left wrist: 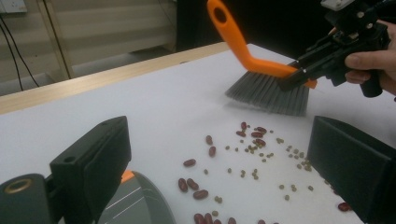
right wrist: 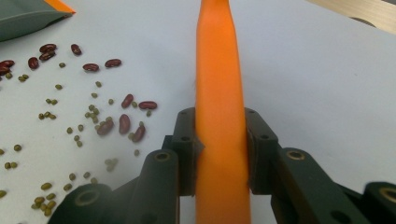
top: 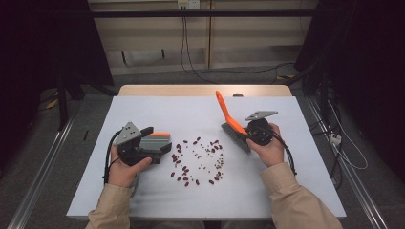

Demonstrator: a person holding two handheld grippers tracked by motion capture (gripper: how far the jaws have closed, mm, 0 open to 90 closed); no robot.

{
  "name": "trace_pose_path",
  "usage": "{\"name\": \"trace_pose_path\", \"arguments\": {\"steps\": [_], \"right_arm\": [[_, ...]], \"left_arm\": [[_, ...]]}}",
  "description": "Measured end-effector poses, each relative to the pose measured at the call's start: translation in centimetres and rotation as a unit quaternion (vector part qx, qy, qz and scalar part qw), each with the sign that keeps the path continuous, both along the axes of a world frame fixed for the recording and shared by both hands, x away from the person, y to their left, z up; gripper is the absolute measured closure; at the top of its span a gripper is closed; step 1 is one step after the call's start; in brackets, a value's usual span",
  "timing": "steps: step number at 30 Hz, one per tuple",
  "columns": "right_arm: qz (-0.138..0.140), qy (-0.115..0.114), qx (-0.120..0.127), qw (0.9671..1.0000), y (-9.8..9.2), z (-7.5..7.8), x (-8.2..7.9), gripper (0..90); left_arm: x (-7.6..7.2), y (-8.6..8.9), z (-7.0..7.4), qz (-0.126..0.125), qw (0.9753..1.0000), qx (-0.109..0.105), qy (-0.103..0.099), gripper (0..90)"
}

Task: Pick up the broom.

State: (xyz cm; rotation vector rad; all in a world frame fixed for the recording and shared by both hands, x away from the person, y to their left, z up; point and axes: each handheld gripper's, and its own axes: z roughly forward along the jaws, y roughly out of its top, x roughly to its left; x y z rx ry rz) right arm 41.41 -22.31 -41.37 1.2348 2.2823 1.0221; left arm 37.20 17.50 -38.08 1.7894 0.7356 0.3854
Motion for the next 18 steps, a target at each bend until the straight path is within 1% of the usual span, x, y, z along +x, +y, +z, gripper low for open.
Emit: {"name": "trace_pose_path", "arguments": {"steps": [2,4,6,9,13,16,18], "right_arm": [[0.001,0.0,0.001,1.0,0.5,-0.2,0.2,70.3],[0.007,-0.007,-0.002,1.0,0.9,-0.4,0.3,70.0],[0.002,-0.007,0.006,1.0,1.1,-0.6,0.4,69.6],[-0.004,-0.015,0.014,0.9998,1.2,-0.8,0.6,68.6],[-0.012,-0.009,0.034,0.9993,1.1,-1.2,0.8,66.8],[-0.014,-0.011,0.036,0.9992,1.2,-1.3,0.9,64.2],[-0.014,-0.016,0.043,0.9988,1.3,-1.3,0.9,61.7]], "left_arm": [[0.0,0.1,-0.1,-0.001,1.0,0.0,-0.001,6.4],[-0.1,0.1,-0.2,-0.001,1.0,0.002,0.002,6.4],[-0.1,0.2,-0.2,-0.001,1.0,0.003,0.001,6.4],[-0.1,0.2,-0.2,0.0,1.0,0.004,0.0,6.5],[-0.1,0.2,-0.2,0.001,1.0,0.005,0.0,6.7],[0.0,0.2,-0.2,0.002,1.0,0.006,-0.002,6.7],[0.0,0.2,-0.2,0.003,1.0,0.005,-0.002,6.9]]}}
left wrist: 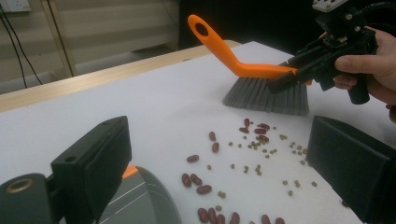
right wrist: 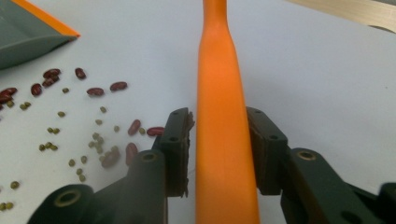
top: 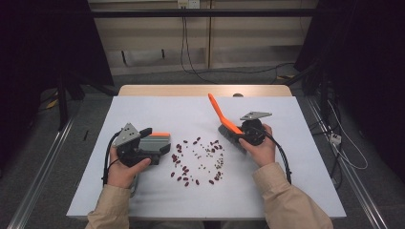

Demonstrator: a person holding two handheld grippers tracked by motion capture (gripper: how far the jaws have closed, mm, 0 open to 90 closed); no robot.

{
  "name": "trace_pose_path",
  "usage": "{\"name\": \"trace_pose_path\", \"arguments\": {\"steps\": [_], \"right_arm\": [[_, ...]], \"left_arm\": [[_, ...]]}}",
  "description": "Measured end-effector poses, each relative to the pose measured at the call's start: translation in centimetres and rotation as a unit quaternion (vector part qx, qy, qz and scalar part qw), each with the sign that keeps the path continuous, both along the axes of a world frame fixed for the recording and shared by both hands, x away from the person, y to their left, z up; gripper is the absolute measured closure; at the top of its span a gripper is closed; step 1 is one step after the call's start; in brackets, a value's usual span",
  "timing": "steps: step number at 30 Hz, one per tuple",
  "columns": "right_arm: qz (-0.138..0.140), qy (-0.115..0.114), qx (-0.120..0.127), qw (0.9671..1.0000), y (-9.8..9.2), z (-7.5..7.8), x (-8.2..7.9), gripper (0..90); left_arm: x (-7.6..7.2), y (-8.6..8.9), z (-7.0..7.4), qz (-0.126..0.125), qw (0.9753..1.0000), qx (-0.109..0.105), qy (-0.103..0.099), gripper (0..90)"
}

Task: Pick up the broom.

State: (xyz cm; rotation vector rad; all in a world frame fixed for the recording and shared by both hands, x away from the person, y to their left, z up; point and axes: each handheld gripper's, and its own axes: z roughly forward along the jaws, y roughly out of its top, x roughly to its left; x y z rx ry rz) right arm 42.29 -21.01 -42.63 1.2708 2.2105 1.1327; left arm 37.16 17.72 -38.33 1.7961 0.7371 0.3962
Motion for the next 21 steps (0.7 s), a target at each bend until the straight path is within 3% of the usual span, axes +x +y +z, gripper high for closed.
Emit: {"name": "trace_pose_path", "arguments": {"steps": [8,16,21], "right_arm": [[-0.01,-0.003,0.009,0.9999,0.3,-0.2,0.2,70.1],[-0.008,-0.02,-0.011,0.9997,2.0,-0.2,-0.3,70.8],[0.006,-0.029,-0.04,0.9988,3.5,-0.1,-0.9,70.8]], "left_arm": [[0.0,0.2,0.0,0.003,1.0,0.0,0.0,7.0],[-0.1,0.3,0.1,0.005,1.0,-0.002,-0.002,7.1],[-0.2,0.4,0.1,0.007,1.0,-0.004,-0.004,7.1]]}}
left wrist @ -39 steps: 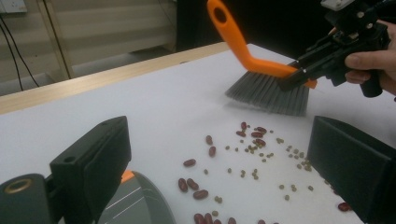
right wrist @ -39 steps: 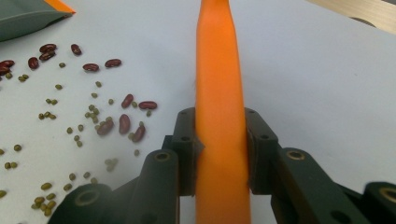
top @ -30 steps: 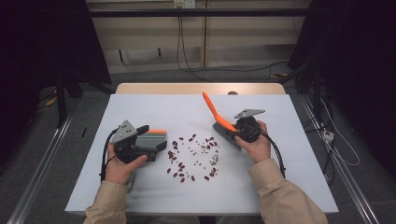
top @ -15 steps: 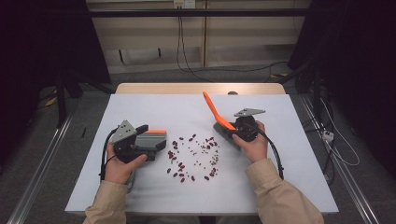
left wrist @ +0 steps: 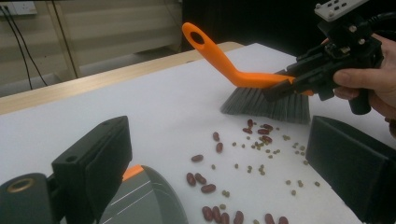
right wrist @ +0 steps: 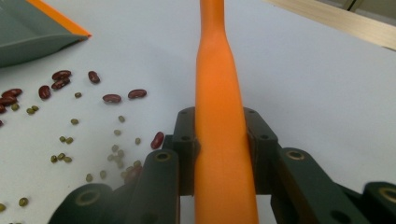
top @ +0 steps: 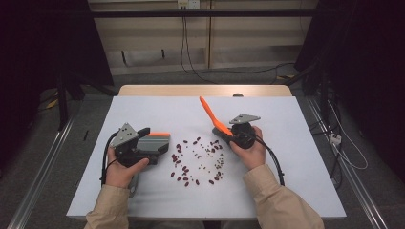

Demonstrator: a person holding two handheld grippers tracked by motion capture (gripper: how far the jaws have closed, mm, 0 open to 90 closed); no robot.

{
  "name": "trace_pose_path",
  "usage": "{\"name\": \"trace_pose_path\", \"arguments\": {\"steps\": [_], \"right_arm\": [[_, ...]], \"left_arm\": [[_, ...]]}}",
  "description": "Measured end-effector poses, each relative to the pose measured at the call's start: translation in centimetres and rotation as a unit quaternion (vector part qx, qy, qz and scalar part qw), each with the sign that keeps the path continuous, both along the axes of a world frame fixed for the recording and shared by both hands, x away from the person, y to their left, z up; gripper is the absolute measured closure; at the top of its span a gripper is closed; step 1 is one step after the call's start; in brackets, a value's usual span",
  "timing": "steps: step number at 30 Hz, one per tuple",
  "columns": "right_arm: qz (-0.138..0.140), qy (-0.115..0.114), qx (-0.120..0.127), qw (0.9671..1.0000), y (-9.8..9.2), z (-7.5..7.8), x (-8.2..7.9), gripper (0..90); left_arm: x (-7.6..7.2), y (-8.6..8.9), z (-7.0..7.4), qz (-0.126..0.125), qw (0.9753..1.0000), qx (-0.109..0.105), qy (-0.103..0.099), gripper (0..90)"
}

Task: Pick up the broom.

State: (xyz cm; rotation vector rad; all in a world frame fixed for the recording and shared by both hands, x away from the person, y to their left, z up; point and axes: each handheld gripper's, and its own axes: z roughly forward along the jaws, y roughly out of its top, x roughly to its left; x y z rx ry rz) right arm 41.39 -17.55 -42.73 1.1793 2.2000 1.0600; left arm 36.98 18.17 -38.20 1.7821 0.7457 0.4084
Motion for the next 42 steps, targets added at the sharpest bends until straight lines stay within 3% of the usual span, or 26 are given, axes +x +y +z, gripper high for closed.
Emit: {"name": "trace_pose_path", "arguments": {"steps": [6,18,23,42], "right_arm": [[0.006,-0.01,-0.013,0.9999,0.9,-0.1,-0.6,70.6],[0.014,-0.014,0.0,0.9998,2.2,-0.2,-1.5,70.6],[0.02,-0.024,-0.014,0.9994,3.1,-0.2,-1.9,70.6],[0.048,-0.028,-0.003,0.9985,4.3,-0.3,-3.2,70.6]], "left_arm": [[0.0,0.1,0.1,0.0,1.0,0.002,-0.003,7.1],[-0.1,0.3,0.2,0.004,1.0,-0.001,-0.004,7.1],[-0.1,0.4,0.2,0.002,1.0,-0.002,-0.005,7.1],[-0.1,0.9,0.2,0.007,1.0,-0.002,-0.005,7.0]]}}
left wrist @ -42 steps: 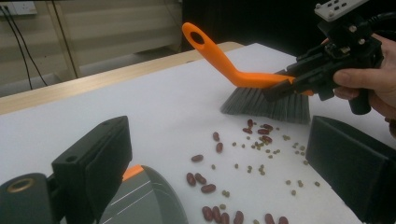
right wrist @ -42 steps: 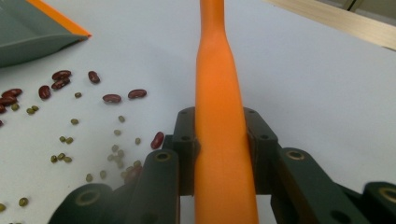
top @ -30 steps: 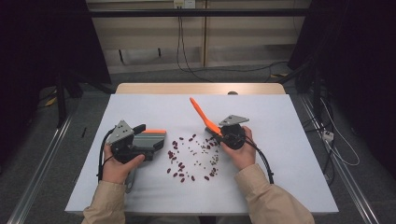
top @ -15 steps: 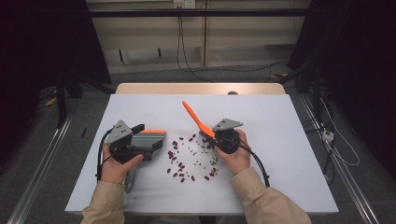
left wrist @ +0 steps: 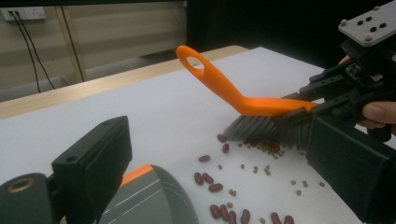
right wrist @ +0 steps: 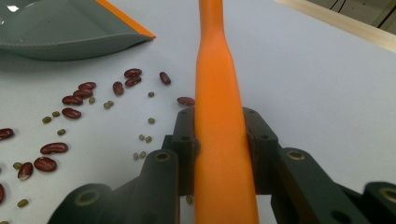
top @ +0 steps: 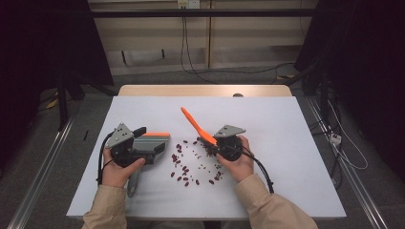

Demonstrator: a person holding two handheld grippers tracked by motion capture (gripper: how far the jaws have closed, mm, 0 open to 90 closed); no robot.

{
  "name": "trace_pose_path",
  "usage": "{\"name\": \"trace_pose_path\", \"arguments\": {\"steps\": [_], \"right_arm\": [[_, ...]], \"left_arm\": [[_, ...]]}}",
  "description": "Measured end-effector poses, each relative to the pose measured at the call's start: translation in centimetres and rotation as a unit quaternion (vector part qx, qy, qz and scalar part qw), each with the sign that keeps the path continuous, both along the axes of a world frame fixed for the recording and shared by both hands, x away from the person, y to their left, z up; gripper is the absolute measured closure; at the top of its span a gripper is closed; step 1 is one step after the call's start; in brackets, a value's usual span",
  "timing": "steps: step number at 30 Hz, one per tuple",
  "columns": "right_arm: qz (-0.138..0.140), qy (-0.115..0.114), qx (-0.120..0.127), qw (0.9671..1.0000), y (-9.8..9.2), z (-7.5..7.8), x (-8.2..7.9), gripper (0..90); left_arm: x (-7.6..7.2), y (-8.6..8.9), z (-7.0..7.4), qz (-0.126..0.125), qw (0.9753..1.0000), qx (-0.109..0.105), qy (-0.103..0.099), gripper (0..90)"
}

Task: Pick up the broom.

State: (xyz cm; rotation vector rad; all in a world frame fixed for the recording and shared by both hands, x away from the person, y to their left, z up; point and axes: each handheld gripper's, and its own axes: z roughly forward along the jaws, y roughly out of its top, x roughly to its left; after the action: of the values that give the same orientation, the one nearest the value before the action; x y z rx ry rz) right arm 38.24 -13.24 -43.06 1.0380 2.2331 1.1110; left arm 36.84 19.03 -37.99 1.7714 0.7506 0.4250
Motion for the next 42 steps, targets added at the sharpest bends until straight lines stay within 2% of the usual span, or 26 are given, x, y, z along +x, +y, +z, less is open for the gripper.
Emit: {"name": "trace_pose_path", "arguments": {"steps": [19,24,27,32,35,38,42], "right_arm": [[0.028,0.003,-0.002,0.9996,0.6,0.2,-1.2,70.6],[0.037,0.007,0.003,0.9993,0.7,0.2,-1.4,70.6],[0.042,0.004,-0.004,0.9991,0.9,0.2,-1.6,70.6],[0.043,0.006,0.005,0.999,0.8,0.3,-1.5,70.7],[0.044,0.001,-0.005,0.999,0.8,0.3,-1.6,70.8],[0.044,0.002,-0.002,0.999,0.6,0.4,-1.4,70.9],[0.045,0.0,0.006,0.999,0.0,1.1,-0.9,70.9]], "left_arm": [[-0.1,0.3,0.0,0.001,1.0,0.002,-0.001,6.5],[-0.1,0.5,-0.3,0.001,1.0,0.0,0.002,6.2],[-0.1,0.5,-0.6,-0.003,1.0,0.003,0.002,6.0],[-0.3,0.8,-1.1,-0.002,1.0,-0.001,0.004,5.8],[-0.3,1.0,-1.4,-0.003,1.0,0.004,0.005,5.5],[-0.4,1.0,-1.7,-0.004,0.9999,0.008,0.008,5.4],[-0.3,1.1,-1.9,-0.001,0.9999,0.008,0.009,5.3]]}}
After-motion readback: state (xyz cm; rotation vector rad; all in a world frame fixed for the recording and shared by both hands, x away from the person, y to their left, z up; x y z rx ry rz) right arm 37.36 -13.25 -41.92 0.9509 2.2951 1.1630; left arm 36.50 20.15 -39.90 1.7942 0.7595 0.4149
